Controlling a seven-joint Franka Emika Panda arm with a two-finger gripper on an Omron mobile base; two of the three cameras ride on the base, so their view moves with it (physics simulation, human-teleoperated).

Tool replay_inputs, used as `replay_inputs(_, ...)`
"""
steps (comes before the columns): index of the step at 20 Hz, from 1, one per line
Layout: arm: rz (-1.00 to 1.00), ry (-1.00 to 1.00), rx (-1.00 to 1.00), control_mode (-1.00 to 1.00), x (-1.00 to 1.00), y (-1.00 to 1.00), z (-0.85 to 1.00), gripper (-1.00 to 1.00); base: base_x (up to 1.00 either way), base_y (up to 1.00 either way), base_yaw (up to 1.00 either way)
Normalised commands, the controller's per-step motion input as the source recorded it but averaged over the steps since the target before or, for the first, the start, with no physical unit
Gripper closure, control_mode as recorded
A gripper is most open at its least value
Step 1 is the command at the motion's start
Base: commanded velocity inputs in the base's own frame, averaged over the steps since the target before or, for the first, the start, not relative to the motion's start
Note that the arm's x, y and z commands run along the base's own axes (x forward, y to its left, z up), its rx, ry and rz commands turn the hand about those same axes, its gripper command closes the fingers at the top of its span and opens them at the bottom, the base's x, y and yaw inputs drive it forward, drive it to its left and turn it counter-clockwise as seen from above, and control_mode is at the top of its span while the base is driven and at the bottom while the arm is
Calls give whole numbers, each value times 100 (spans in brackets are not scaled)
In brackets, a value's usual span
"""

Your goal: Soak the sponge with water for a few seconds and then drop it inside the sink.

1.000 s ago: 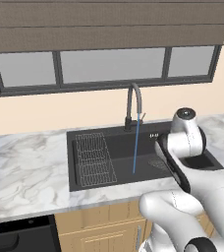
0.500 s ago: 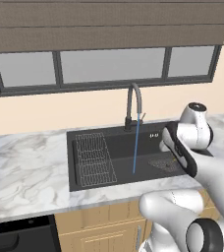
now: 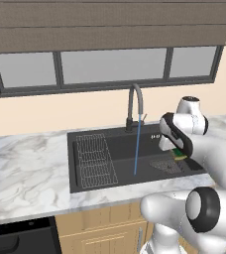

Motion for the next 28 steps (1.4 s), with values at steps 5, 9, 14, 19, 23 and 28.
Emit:
replay_inputs(5,4,14,0,-100,31,-3,-3,100,0,0,0)
replay_inputs(9,0,15,1,-100,26,-20,-14,100,0,0,0)
replay_inputs(14,0,13,2,-100,27,-26,-23,100,0,0,0)
replay_inputs(19,0,11,3,-100,23,-22,-34,100,0,0,0)
replay_inputs(23,0,3,3,-100,21,-7,-36,100,0,0,0)
replay_inputs(28,0,0,2,-100,18,-1,-25,100,0,0,0)
